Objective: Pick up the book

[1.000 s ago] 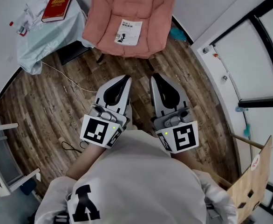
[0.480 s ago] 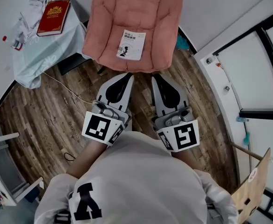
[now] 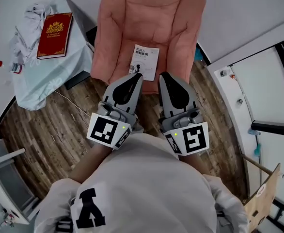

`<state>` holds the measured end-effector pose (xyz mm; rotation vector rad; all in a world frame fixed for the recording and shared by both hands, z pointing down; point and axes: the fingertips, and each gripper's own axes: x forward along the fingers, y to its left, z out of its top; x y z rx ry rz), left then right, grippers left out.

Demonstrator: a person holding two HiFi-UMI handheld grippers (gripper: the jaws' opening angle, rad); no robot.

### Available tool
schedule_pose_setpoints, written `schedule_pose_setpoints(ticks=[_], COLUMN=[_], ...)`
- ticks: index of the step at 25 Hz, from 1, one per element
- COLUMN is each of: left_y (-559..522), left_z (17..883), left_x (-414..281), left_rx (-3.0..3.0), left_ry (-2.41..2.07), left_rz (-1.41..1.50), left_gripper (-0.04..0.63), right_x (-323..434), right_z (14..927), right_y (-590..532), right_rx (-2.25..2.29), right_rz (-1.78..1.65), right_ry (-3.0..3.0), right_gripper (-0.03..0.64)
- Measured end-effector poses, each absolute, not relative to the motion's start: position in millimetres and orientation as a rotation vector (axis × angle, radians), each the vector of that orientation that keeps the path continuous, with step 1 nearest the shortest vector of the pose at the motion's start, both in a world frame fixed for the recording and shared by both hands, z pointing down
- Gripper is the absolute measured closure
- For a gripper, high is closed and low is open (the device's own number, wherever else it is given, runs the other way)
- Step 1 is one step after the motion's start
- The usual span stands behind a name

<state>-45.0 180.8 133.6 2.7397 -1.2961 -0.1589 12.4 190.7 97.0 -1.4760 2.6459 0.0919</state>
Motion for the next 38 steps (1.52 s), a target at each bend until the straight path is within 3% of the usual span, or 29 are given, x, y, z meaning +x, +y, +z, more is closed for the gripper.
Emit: schedule_pose_setpoints(ticks=[28, 38], left_y=[106, 37], left_z=[169, 169], left_x=[-73, -63], left_rx=[2.639, 2.636], left_ry=[-1.282, -1.307], left_rz=[-0.108, -0.112], left_gripper=[0.591, 0.591], right_x=[-4, 7], right_z=[140, 144], right_y=[120, 48], right_rx=[-1.544, -1.525], right_rz=[-0.020, -0.025], right_ry=[2.721, 2.727], right_gripper=[0.581, 0.581])
